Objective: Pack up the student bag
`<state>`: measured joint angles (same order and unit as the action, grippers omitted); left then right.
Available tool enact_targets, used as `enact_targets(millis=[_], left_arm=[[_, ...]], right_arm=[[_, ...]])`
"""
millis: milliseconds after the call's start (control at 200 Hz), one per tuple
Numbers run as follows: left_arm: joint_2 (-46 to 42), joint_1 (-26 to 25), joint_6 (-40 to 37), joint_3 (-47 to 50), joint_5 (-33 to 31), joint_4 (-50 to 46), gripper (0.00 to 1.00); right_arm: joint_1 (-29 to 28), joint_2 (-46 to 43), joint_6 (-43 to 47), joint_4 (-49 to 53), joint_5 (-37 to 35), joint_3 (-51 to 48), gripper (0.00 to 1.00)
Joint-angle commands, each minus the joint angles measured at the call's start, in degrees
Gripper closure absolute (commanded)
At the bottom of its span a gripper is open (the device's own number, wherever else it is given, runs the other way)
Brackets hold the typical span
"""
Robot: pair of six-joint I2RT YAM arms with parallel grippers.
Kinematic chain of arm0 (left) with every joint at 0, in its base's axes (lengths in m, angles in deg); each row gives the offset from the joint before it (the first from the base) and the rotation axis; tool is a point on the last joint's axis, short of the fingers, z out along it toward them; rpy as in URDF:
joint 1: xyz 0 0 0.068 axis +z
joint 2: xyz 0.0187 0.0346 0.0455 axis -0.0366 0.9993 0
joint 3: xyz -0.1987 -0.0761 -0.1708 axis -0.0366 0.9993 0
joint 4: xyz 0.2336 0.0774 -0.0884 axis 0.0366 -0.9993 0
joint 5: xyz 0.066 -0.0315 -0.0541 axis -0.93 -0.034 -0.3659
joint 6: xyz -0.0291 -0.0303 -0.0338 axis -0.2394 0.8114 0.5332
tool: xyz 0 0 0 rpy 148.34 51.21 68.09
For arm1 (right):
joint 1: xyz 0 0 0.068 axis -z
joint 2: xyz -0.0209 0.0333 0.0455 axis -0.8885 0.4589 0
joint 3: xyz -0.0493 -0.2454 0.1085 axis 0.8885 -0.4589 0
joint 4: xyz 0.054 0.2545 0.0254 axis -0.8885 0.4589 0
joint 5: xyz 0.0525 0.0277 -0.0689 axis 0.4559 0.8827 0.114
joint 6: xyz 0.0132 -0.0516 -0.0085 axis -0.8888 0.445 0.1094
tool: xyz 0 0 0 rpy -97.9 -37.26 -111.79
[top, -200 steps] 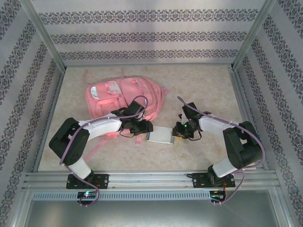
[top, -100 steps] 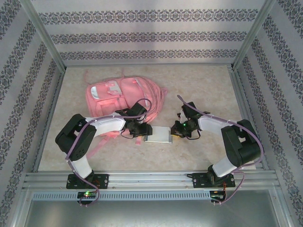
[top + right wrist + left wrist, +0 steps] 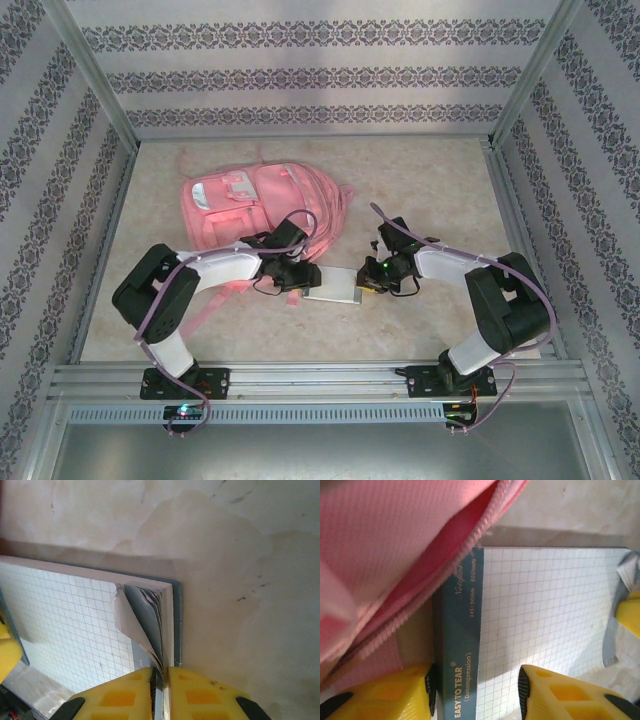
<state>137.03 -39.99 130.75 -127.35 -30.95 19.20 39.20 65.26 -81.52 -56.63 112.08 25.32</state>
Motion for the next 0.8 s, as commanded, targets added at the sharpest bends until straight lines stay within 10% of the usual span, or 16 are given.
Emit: enact_targets(millis=[0,799], left_arm=[[-5.3,-1.0,3.7,2.6,6.8,9.7,0.54],[-5.1,-0.9,12.1,6.1,10.5,23.3,0.68]], right_arm=[[-0.5,0.1,-0.6,-1.3,0.7,-1.1,0.84],[0.9,-1.5,-1.2,-1.8,1.4,-2.6,0.84]])
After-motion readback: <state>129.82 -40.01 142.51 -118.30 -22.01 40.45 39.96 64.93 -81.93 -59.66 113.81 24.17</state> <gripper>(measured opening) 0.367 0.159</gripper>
